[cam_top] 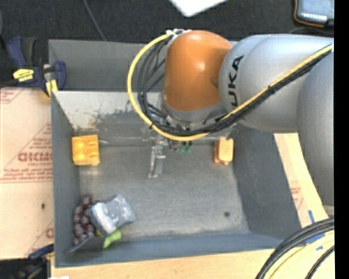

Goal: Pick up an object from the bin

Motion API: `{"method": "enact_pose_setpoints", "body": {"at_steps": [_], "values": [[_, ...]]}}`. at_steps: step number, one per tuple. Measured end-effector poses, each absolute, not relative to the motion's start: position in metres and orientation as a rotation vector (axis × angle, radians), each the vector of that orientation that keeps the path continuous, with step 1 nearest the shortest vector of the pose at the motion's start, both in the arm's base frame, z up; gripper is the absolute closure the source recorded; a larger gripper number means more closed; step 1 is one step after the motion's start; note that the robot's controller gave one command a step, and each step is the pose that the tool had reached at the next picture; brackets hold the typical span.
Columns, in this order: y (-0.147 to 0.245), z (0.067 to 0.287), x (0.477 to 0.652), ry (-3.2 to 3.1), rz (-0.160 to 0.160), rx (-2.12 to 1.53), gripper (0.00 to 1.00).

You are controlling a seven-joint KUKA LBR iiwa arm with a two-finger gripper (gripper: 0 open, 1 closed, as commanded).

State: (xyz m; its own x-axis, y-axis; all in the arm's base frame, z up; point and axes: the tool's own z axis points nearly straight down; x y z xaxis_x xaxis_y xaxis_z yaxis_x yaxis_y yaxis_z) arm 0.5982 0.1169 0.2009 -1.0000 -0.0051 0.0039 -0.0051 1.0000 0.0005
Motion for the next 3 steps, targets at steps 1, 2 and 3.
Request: {"method": "enact_pose_setpoints", "body": {"at_steps": [1, 2, 3], "values": [[0.116, 0.206, 0.599, -3.144, -0.002, 0.005, 0.0], [0.138, 0.171, 0.616, -3.153, -0.001, 0.071, 0.0], [0.176, 0.131, 0.631, -3.148, -0.004, 0.045, 0.0]]}}
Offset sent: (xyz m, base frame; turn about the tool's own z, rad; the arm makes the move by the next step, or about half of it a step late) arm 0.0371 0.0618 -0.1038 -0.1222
